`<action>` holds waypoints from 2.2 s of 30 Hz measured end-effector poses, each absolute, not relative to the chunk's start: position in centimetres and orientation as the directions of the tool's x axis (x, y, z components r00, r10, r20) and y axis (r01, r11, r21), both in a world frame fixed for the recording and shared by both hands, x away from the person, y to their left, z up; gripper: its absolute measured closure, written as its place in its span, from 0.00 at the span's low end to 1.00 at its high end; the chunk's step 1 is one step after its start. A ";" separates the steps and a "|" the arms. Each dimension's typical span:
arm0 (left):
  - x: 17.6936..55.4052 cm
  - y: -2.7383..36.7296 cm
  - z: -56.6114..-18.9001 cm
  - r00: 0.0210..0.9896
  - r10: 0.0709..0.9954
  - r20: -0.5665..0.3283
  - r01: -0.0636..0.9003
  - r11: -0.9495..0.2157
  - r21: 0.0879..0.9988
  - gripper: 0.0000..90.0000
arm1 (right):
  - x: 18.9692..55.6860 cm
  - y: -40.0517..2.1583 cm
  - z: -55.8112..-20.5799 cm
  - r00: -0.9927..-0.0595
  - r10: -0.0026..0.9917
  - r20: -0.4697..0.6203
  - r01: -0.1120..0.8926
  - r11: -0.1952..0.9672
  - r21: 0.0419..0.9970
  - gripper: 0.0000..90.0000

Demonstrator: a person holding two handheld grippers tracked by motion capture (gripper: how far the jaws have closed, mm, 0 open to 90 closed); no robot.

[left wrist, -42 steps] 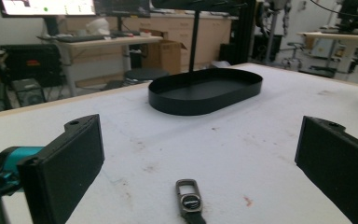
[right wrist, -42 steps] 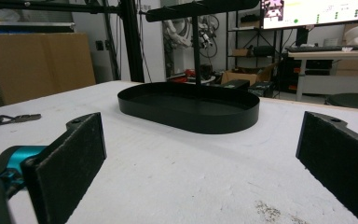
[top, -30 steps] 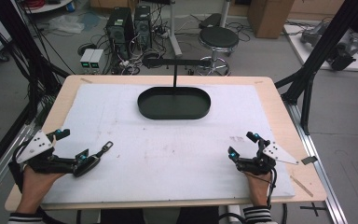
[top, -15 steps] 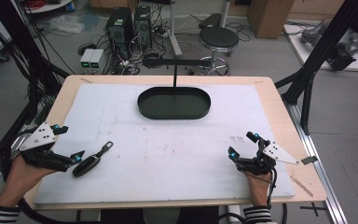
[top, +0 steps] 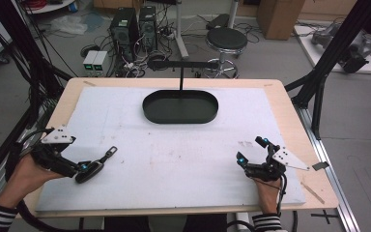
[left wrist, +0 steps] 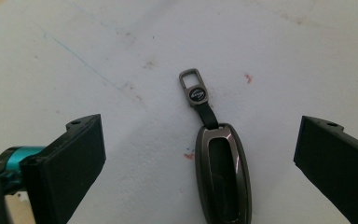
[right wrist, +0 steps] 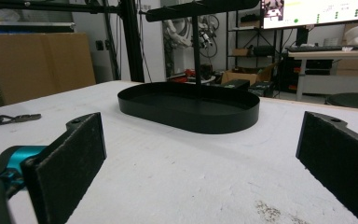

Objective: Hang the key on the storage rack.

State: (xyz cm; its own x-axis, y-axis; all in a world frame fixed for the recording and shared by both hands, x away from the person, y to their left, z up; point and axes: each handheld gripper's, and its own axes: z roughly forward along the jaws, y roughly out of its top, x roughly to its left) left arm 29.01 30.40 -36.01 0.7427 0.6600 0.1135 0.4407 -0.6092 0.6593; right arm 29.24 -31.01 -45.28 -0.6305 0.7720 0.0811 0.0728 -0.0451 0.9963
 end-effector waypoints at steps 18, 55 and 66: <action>30.3 29.1 -38.1 0.754 0.655 0.049 0.539 -0.660 0.524 0.03 | 29.3 -31.0 -45.3 -0.631 0.772 0.079 0.070 -0.045 0.997 0.00; 31.3 27.5 -40.7 0.712 0.702 -0.027 0.671 -0.668 0.322 0.22 | 29.3 -31.0 -45.3 -0.627 0.774 0.085 0.069 -0.053 0.996 0.00; 31.4 27.4 -40.7 0.709 0.703 -0.045 0.686 -0.674 0.276 0.34 | 29.3 -31.0 -45.3 -0.626 0.776 0.084 0.068 -0.053 0.996 0.00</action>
State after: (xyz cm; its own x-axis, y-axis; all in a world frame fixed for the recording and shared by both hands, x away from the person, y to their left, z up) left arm 31.43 27.38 -40.69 0.7093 0.7035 -0.0449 0.6856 -0.6737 0.2757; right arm 29.28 -31.03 -45.29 -0.6255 0.7757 0.0835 0.0679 -0.0525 0.9963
